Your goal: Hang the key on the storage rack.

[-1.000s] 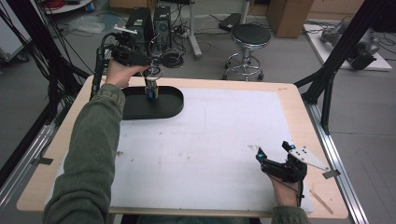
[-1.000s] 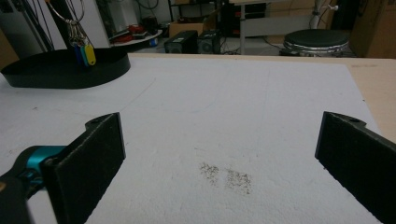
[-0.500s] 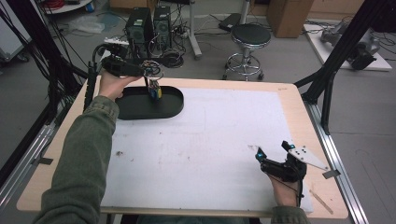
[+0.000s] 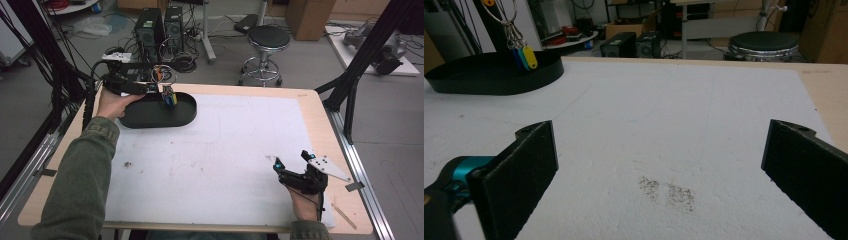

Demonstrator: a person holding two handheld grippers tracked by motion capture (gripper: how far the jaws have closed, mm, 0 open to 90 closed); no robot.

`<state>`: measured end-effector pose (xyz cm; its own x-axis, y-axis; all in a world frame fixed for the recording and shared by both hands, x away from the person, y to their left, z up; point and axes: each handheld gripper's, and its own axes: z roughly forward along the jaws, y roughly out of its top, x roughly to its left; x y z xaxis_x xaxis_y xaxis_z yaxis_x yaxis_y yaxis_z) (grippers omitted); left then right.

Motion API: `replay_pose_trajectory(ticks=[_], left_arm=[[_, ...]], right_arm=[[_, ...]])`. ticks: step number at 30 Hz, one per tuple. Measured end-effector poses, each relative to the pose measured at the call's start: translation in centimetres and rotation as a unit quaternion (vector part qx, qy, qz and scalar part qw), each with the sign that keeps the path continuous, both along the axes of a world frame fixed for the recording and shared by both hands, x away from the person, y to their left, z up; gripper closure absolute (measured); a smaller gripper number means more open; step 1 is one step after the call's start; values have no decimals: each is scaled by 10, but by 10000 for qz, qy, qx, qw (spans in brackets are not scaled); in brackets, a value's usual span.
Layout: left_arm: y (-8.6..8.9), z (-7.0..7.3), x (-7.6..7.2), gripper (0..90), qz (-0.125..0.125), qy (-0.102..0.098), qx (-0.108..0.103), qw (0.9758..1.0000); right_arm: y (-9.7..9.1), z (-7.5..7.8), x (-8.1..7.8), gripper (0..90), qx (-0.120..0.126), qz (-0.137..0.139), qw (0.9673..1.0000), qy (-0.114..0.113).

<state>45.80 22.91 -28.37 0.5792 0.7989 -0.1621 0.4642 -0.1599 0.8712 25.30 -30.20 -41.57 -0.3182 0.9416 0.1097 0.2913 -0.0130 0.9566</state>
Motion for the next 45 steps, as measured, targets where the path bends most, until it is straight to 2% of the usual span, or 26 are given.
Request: replay_pose_trajectory(ticks=[7, 16, 30, 35, 43, 45], left_arm=[[4, -4, -8, 16, -108, 75, -130, 9998], [11, -11, -21, 16, -128, 99, -153, 9998], [29, -37, -42, 16, -84, 259, -279, 9992], [32, -43, -50, 16, -153, 300, -377, 9987], [38, -51, -68, 17, -28, 195, -401, 9990], [39, -53, -73, 17, 73, 71, -325, 9994]], right_arm=[[1, 0, 0, 5, 10, -4, 10000, 10], [1, 0, 0, 5, -3, 6, 10000, -9], [1, 0, 0, 4, -28, 19, 10000, -21], [2, 0, 0, 5, -34, 20, 10000, -7], [1, 0, 0, 5, -30, 24, 10000, -21], [2, 0, 0, 4, -22, 27, 10000, 0]])
